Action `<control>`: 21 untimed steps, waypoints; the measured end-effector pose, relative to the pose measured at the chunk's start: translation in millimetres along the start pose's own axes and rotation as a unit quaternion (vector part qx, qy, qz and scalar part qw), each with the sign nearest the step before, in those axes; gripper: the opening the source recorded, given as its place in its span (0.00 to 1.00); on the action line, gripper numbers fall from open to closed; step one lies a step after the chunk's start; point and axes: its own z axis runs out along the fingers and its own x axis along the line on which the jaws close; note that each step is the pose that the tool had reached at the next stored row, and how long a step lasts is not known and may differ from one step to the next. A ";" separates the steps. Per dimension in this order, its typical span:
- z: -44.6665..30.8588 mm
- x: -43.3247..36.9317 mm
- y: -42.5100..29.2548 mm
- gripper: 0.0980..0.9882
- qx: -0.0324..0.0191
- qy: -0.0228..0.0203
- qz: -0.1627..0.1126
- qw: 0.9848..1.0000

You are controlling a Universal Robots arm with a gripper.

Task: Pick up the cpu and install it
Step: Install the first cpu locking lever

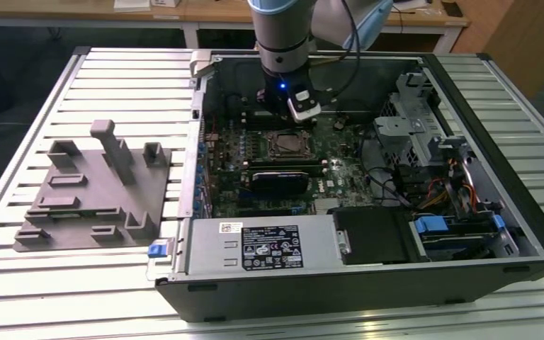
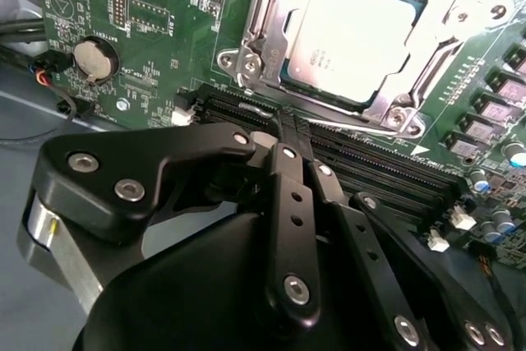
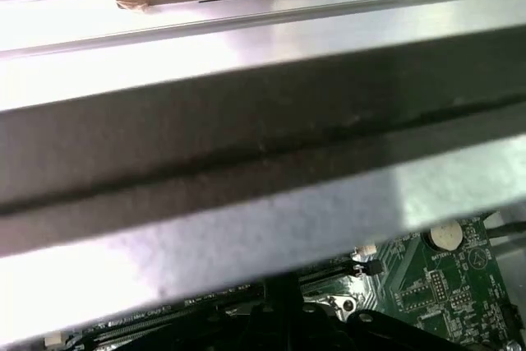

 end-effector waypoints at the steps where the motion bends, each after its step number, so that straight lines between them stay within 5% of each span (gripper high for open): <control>1: 0.3 0.1 0.2 0.01 0.000 0.000 0.000 1.000; 21: 4.8 0.7 -0.9 0.01 0.005 -0.004 -0.002 1.000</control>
